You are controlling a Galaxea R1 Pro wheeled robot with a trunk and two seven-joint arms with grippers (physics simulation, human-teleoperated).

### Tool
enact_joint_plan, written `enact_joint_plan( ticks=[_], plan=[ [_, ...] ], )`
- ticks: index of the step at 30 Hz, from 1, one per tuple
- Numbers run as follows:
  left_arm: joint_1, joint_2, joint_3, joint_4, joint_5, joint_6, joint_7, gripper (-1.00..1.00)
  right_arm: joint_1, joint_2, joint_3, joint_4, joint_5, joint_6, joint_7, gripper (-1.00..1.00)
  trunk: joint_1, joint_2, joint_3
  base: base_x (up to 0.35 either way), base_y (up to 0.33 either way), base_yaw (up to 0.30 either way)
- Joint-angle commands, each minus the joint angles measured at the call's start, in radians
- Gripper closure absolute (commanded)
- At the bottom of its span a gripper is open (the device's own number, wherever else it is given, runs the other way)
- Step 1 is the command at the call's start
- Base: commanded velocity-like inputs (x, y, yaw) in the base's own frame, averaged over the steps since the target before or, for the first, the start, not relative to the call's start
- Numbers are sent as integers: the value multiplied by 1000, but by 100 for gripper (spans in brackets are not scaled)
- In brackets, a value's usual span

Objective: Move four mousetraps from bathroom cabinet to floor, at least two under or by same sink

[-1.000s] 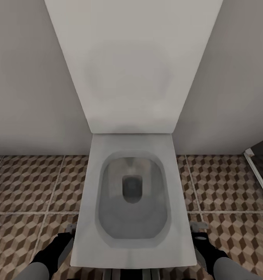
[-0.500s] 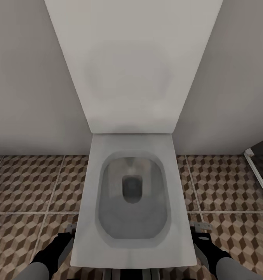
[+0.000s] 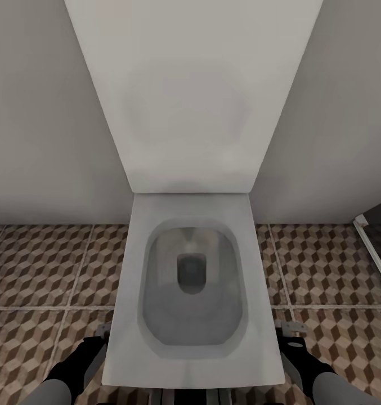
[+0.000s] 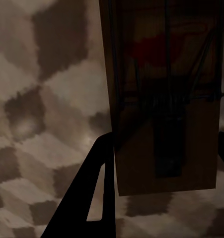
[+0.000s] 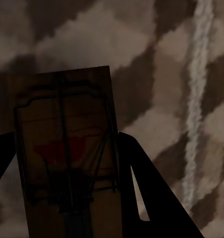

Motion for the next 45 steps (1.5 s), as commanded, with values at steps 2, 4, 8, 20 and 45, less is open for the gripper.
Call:
enact_joint_plan(
  ticks=[2,4,8,20,45],
  plan=[
    [0,1,-5,-2,10,5,7,100,0,-1,8,-3,-13,5,-5,100,0,0,-1,0,0,0],
    [0,1,-5,-2,10,5,7,100,0,-1,8,-2,-13,5,-5,100,0,0,-1,0,0,0],
    [0,2,-6,-2,10,5,7,100,0,-1,9,-2,-13,5,-5,100,0,0,-1,0,0,0],
    [0,1,-6,-2,10,4,7,100,0,0,9,-2,-13,5,-5,-100,0,0,-1,0,0,0],
    [0,1,-8,7,11,5,7,100,0,0,10,-3,-13,5,-5,-100,0,0,-1,0,0,0]
  ],
)
